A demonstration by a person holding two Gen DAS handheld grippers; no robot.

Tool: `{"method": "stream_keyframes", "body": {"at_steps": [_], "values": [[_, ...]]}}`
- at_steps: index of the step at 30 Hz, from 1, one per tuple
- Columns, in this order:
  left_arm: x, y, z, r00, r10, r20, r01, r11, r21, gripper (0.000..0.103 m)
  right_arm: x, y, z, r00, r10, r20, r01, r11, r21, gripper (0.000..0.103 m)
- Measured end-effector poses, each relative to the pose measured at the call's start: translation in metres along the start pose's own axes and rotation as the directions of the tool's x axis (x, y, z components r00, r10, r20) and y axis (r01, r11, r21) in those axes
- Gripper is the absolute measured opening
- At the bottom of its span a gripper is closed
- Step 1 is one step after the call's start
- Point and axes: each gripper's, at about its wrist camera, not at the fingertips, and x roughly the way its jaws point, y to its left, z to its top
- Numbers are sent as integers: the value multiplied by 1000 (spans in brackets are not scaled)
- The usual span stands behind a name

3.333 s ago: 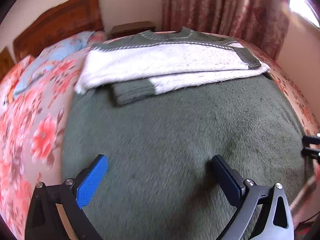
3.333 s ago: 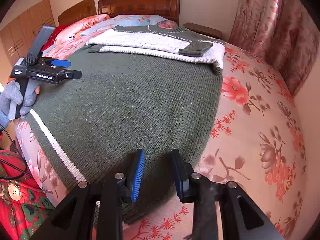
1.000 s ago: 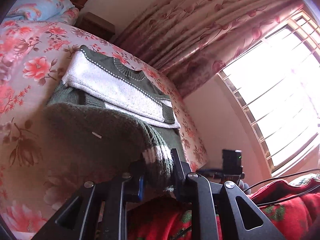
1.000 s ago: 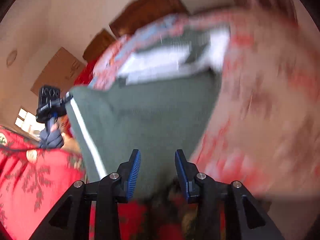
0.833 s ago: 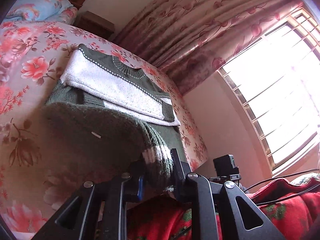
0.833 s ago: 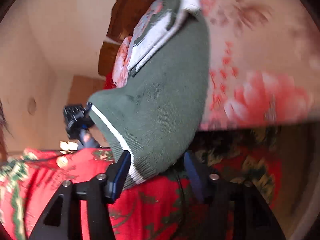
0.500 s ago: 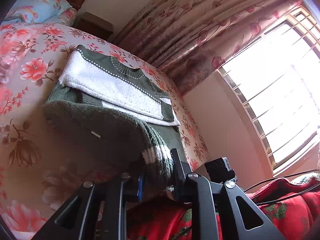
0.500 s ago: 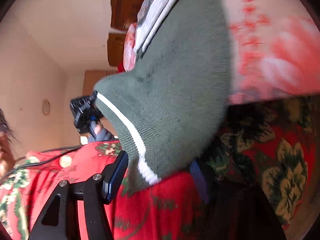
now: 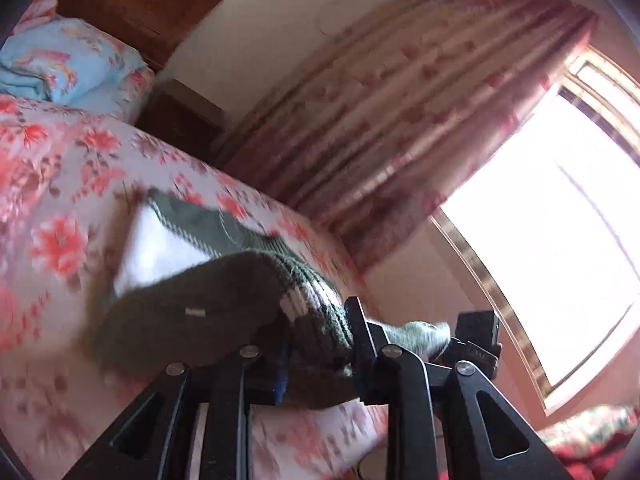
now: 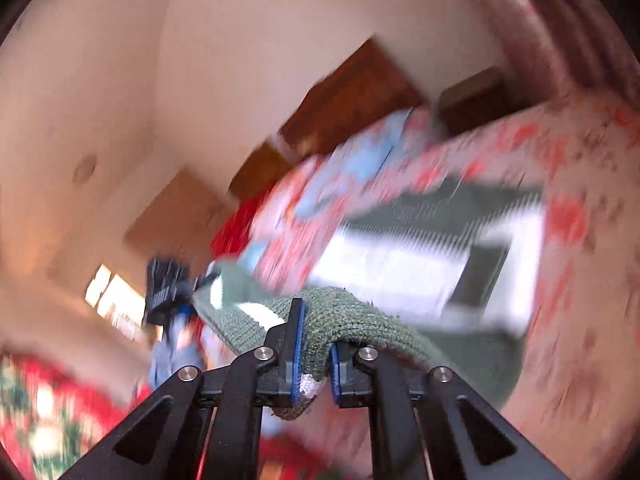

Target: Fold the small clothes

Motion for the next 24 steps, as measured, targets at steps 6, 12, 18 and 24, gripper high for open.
{"method": "stream_keyframes", "body": {"at_steps": [6, 12, 18, 24], "values": [[60, 61, 35, 985, 171, 2, -168, 971, -170, 103, 65, -84, 43, 967, -252, -46, 256, 945, 201, 36], [42, 69, 13, 959, 282, -11, -282, 954, -100, 103, 31, -100, 16, 954, -295, 46, 280, 939, 200, 37], [36, 85, 4, 921, 389, -31, -390, 919, -59, 103, 41, -91, 34, 874, -485, -6, 485, 874, -15, 37], [54, 69, 10, 883, 468, -20, -467, 883, 59, 103, 88, -99, 55, 801, -593, -84, 561, 792, -242, 37]]}}
